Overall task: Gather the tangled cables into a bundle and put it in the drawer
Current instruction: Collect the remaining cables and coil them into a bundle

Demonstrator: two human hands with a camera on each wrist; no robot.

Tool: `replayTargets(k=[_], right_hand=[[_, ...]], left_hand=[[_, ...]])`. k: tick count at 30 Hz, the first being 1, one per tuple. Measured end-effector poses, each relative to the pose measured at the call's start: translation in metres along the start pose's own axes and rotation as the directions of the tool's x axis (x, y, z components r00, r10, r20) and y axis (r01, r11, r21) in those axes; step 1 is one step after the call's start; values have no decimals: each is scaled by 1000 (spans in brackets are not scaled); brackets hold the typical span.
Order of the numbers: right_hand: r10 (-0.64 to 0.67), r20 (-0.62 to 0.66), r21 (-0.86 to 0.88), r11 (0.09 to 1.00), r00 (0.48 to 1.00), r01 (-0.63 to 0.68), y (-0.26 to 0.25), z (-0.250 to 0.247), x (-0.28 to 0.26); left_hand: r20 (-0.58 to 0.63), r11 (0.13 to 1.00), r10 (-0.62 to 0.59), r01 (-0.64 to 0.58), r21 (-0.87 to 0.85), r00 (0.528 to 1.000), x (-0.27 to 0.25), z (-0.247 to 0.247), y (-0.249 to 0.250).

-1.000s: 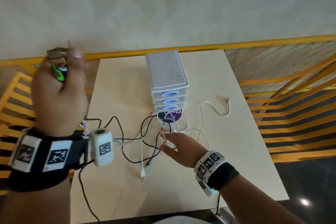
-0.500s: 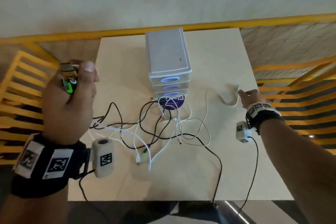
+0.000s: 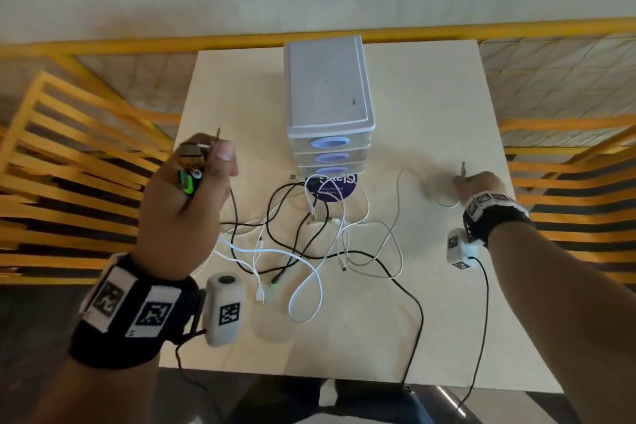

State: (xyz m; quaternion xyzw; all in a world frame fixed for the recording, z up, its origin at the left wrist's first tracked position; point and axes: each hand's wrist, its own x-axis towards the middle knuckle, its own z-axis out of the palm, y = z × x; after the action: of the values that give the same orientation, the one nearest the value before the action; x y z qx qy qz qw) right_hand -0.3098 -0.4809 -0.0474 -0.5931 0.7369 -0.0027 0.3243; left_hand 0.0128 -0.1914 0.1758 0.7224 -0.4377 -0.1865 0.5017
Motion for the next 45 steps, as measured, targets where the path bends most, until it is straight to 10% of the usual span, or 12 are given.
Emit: replayTargets(k=[5,11,15,24,32,38,45], right_hand=[[-227,-76,265,934,971,239,-12,-17,-35],[-542,-295,564,566,787,602,-61,-62,-151],[-633,-247,759,343,733,553,-95,-56,-236],[-691,-204,891,162,693,424,-117,-9,-305],[-799,-84,683,389,595,618,-120,2,-316],[-854,-208,340,394,478,854,-125,11,-312],[-834,-47,435,479,550,763,-102,26,-289]], left_hand=[[144,999,19,-15,-31,989,-9,25,-3],[195,999,18,-8,-54,981,-16,52,4],[189,981,3,33,-189,982,-17,60,12],[164,936,52,9,-351,985,-24,55,33],[161,896,9,64,-440,987,-20,46,33],[28,783,-53,59,-619,998,7,19,42],[-155,651,-164,-11,-759,974,46,-39,61]])
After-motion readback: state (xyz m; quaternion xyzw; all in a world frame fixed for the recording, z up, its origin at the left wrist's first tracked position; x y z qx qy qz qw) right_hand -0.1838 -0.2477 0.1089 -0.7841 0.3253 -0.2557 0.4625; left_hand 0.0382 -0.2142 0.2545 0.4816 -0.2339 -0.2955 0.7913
